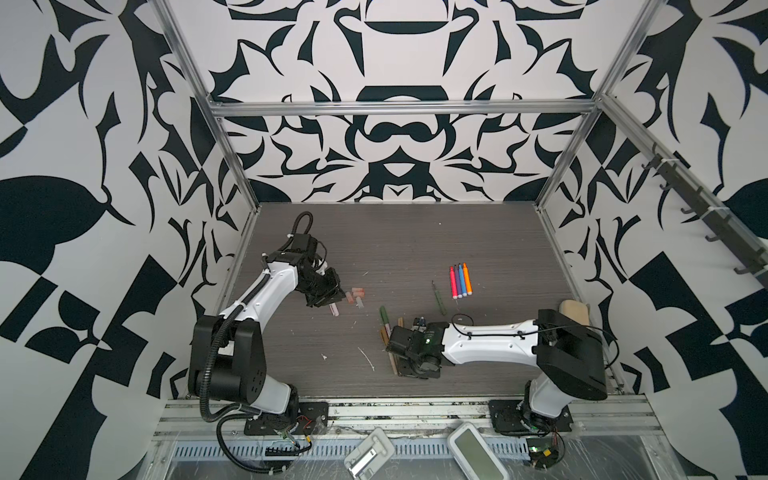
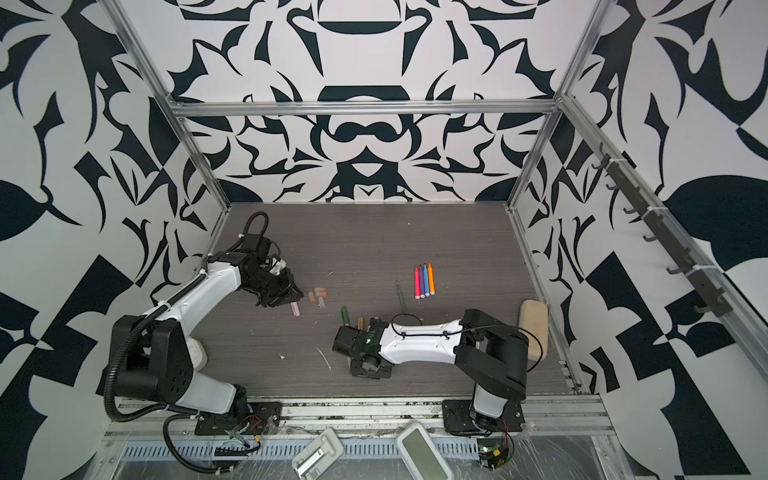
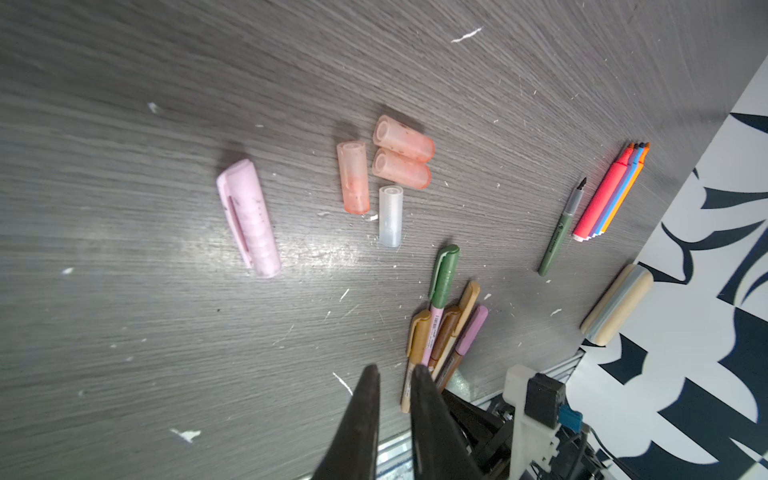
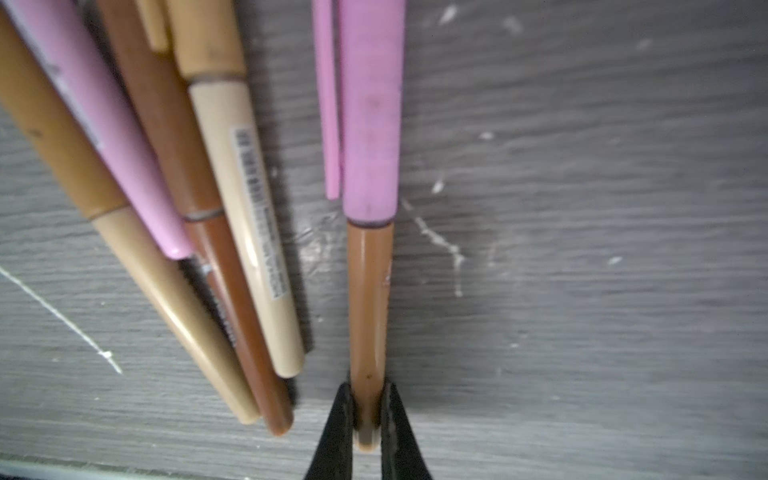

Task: Open the pen caps
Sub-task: 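Lower the right gripper and close on the brown pen with pink cap, then lift the brown pen toward the left gripper while the left arm reaches over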

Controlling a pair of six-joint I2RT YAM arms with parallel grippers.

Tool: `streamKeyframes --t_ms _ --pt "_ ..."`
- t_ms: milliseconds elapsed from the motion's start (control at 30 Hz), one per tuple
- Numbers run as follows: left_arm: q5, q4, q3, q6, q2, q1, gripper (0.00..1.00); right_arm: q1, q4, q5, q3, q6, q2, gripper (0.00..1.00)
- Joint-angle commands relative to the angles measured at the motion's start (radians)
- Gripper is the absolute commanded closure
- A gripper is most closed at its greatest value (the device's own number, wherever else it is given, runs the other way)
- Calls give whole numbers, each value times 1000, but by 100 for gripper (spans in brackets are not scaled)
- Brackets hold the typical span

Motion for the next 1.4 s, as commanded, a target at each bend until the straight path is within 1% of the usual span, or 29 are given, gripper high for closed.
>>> streamKeyframes --t_ms 0,100,167,300,467,533,567,600,733,900,1367 --pt "75 40 -48 -51 -25 4 81 -49 -87 49 11 -69 -74 99" --pt "116 94 -77 -105 -43 -4 78 -103 -80 35 11 -166 -122 99" --pt "130 122 -83 -138 -51 -19 75 -149 -51 -12 4 -232 -150 100" --pt "153 153 -64 -187 -42 -50 74 -218 -46 -66 11 -312 -185 100" --pt "198 208 -44 -232 -1 -85 69 -251 -30 -121 31 -374 -196 100" --pt "207 220 -39 -242 16 -102 64 -251 -16 -151 44 -396 -185 100" --pt "207 224 -36 -246 23 -112 59 -251 -5 -171 50 -405 -179 100" --pt "208 229 -32 -249 29 -120 57 -251 -2 -185 56 -414 -172 100" --pt "213 243 -12 -263 62 -162 55 -250 0 -207 80 -441 -156 100" --pt "213 259 6 -283 99 -205 55 -252 43 -250 97 -454 -151 100" --pt "211 296 47 -320 181 -319 55 -250 40 -262 135 -470 -123 100"
